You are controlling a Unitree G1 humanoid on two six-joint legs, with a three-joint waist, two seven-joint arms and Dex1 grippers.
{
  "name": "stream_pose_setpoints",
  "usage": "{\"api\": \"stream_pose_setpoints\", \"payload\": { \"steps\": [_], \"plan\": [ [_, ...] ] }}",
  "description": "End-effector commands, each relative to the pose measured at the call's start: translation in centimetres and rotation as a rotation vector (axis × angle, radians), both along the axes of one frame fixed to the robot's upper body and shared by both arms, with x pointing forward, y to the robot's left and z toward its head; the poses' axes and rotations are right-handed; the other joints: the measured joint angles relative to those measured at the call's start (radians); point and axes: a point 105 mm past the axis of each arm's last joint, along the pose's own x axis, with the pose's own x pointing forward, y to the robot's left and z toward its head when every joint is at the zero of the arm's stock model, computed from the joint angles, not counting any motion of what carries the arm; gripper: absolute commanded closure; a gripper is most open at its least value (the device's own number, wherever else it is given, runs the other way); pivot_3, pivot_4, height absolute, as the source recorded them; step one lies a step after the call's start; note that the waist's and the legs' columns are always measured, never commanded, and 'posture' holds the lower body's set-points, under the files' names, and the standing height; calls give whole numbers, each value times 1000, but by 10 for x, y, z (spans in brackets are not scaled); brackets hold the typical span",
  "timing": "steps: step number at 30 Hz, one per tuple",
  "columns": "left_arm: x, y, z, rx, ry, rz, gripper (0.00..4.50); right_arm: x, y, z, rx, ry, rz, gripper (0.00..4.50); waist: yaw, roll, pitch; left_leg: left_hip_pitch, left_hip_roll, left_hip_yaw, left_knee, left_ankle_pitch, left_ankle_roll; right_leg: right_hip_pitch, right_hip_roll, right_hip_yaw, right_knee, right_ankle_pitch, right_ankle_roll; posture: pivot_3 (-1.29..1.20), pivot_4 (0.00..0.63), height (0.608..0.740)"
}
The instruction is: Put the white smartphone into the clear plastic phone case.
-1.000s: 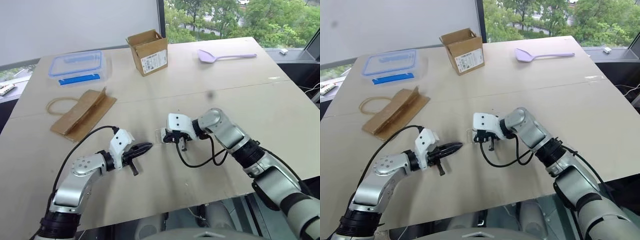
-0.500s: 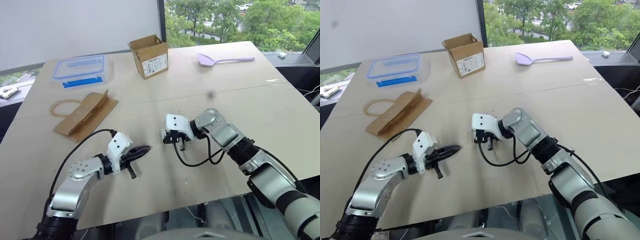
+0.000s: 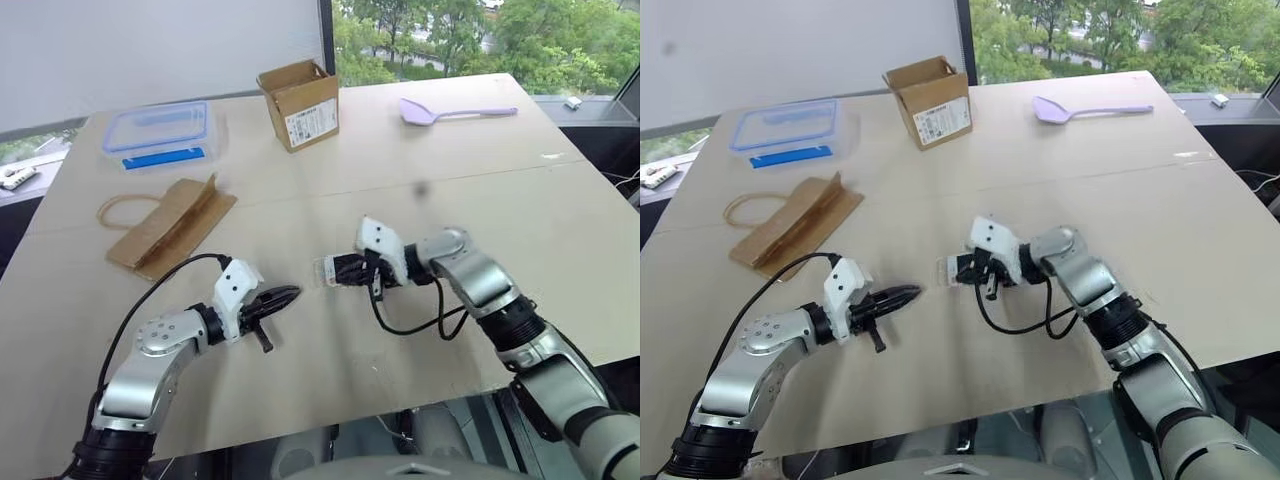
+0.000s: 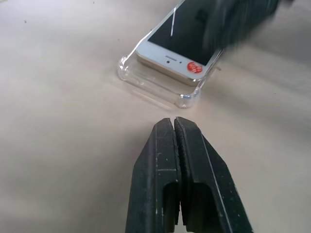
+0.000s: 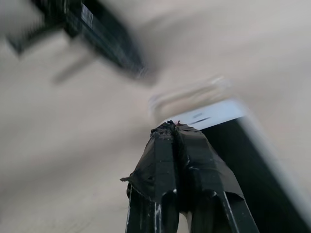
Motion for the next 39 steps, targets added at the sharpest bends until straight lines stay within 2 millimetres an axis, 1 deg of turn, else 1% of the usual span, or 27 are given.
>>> {"api": "stream_pose_setpoints", "payload": {
  "steps": [1,2,3,5,6,8,9,11,12,15,18,24,28,31,34,39],
  "plan": [
    [6,-3,8,3,-38,2,4436,-1,-7,42,71,-132,-65,4473,0,0,1,0,0,0,0,0,0,0,0,0,0,0,0,0,150,740],
    [7,-3,7,7,-36,7,4436,1,-13,47,69,-151,-100,4473,0,0,2,-1,0,2,0,0,0,0,0,-1,0,0,0,0,150,740],
    [8,-3,5,11,-31,12,4436,5,-24,49,56,-185,-155,4473,0,0,2,-1,0,2,0,0,0,0,0,-1,-1,0,0,0,150,740],
    [11,-3,2,20,-24,15,4436,15,-49,48,16,-231,-279,4473,0,-1,3,-1,0,3,-1,0,0,0,0,-1,-2,-1,1,0,150,740],
    [11,-4,1,21,-22,14,4436,19,-61,46,-2,-240,-335,4473,-1,-2,4,-1,0,3,-1,0,0,0,0,-1,-2,-1,1,0,150,740],
    [12,-5,0,21,-21,13,4436,21,-78,42,-27,-239,-406,4473,3,-3,4,-2,0,3,-1,0,0,0,0,-1,-3,-2,3,0,150,740],
    [12,-5,0,22,-20,12,4436,21,-84,39,-44,-243,-424,4473,6,-3,5,-2,0,3,-1,0,0,0,0,-1,-3,-2,3,0,150,740],
    [13,-6,-3,37,-12,11,4436,20,-98,28,-129,-264,-468,4473,4,-4,6,-2,-1,4,0,0,0,0,-1,-1,-3,-2,3,0,150,740],
    [13,-6,-3,42,-11,9,4436,19,-101,23,-161,-271,-477,4473,4,-4,6,-2,-1,4,0,0,0,0,-1,-1,-3,-3,3,0,150,740],
    [14,-7,-4,46,-11,-4,4436,16,-100,9,-215,-267,-481,4473,2,-4,6,-2,-1,3,-1,0,0,0,-1,-1,-3,-3,4,0,150,740],
    [14,-8,-4,49,-11,-12,4436,13,-93,-1,-250,-273,-461,4473,2,-4,6,-2,0,4,0,0,0,0,-1,-1,-3,-3,3,0,150,740],
    [14,-11,-6,45,-2,-30,4436,9,-68,-11,-273,-272,-377,4473,3,-5,6,-2,-1,3,0,0,0,0,-1,-1,-3,-3,4,0,150,740],
    [12,-16,-6,30,4,-48,4436,9,-58,-11,-257,-268,-353,4473,3,-5,6,-2,-1,3,0,0,0,1,-1,-1,-3,-3,4,0,150,740],
    [10,-22,-5,20,5,-63,4436,9,-55,-9,-254,-273,-335,4473,5,-5,6,-2,-1,3,0,0,0,1,-1,-1,-3,-3,4,0,150,740],
    [10,-24,-4,16,3,-67,4436,8,-52,-9,-257,-281,-319,4473,5,-5,6,-2,-1,3,0,0,0,1,-1,-1,-3,-3,4,0,150,740],
    [10,-28,-3,9,3,-74,4436,4,-41,-10,-266,-291,-257,4473,5,-5,6,-2,-1,3,1,0,0,1,-1,-1,-3,-2,4,0,150,740]
  ]
}}
